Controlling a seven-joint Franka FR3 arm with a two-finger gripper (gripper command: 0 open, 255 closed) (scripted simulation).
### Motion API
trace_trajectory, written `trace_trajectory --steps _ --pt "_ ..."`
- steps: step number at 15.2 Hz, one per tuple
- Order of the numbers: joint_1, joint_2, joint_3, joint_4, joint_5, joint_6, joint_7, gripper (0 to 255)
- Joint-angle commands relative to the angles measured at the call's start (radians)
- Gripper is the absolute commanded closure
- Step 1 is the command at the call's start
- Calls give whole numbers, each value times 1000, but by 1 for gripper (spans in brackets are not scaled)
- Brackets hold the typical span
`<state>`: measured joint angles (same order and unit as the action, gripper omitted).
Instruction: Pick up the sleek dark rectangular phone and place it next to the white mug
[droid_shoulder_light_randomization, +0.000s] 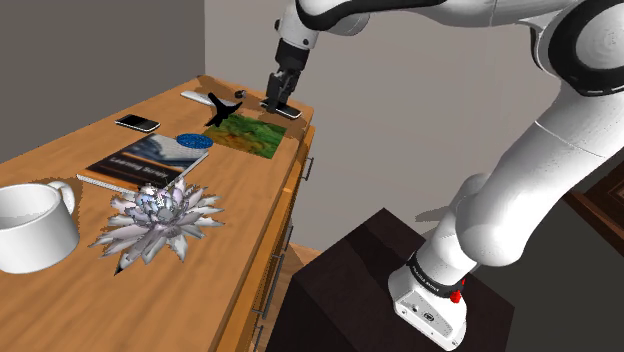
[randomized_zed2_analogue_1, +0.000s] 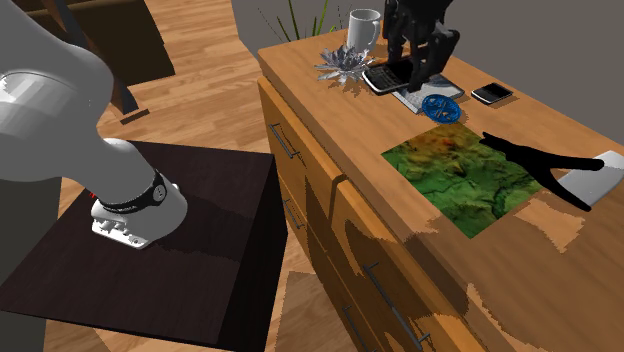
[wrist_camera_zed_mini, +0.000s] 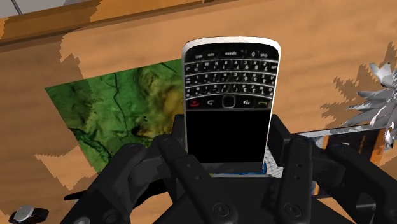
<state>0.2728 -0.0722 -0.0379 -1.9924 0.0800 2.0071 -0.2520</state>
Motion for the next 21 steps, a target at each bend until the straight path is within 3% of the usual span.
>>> trace_trajectory --steps 1,11,21 --pt "23 -28 28 -26 -4 2 54 255" --pt "129 -59 166 -62 -10 23 300 255" --pt "234 10 305 15 -41 24 557 255"
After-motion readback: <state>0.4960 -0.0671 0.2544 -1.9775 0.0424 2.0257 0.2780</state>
